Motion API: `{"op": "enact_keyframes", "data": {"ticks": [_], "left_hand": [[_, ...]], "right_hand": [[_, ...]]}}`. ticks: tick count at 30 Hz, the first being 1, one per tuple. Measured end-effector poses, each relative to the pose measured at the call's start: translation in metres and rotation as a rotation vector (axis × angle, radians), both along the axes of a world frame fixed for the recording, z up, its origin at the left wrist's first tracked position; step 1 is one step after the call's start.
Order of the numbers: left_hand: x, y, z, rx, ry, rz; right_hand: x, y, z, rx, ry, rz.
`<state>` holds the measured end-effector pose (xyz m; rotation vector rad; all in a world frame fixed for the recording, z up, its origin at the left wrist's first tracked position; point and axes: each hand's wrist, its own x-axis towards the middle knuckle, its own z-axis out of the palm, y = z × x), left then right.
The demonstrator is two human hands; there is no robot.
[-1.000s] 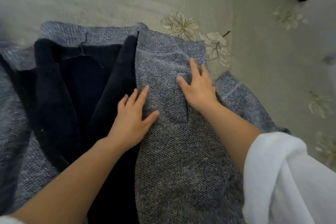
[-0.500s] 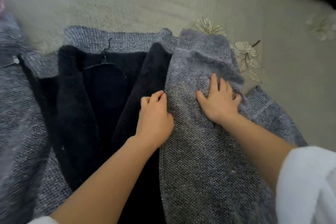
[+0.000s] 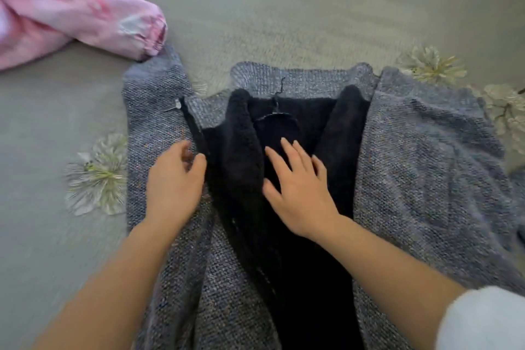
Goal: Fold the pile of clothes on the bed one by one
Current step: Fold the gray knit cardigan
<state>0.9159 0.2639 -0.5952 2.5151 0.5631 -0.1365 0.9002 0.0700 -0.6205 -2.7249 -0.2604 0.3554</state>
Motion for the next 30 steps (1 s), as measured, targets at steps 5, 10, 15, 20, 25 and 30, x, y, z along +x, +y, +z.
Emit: {"op": "enact_keyframes", "data": {"ticks": [5, 10, 15, 20, 25, 30], "left_hand": [[0.019, -0.008, -0.015, -0.182, 0.033, -0.053], [0.045, -0.002, -0.001, -0.528, -0.097, 0.288], [0.101, -0.045, 0.074, -0.776, -0.483, 0.050], [0.130, -0.130, 0.106, -1.150, -0.045, -0.395], [0.104, -0.125, 0.040, -0.764, 0.027, -0.288], [0.098, -0.085, -0.020, -0.500, 0.133, 0.025]], "right_hand": [[-0.006, -0.003, -0.020, -0.054, 0.052, 0.065], [0.000, -0.012, -0.002, 0.358, 0.056, -0.119], [0.007, -0.046, 0.023, 0.591, -0.076, -0.553], [0.035, -0.090, 0.045, 1.175, 0.056, -1.022], [0.026, -0.104, 0.028, 1.057, 0.436, -0.975], [0.022, -0.096, 0.013, 0.860, 0.326, -0.909]]}}
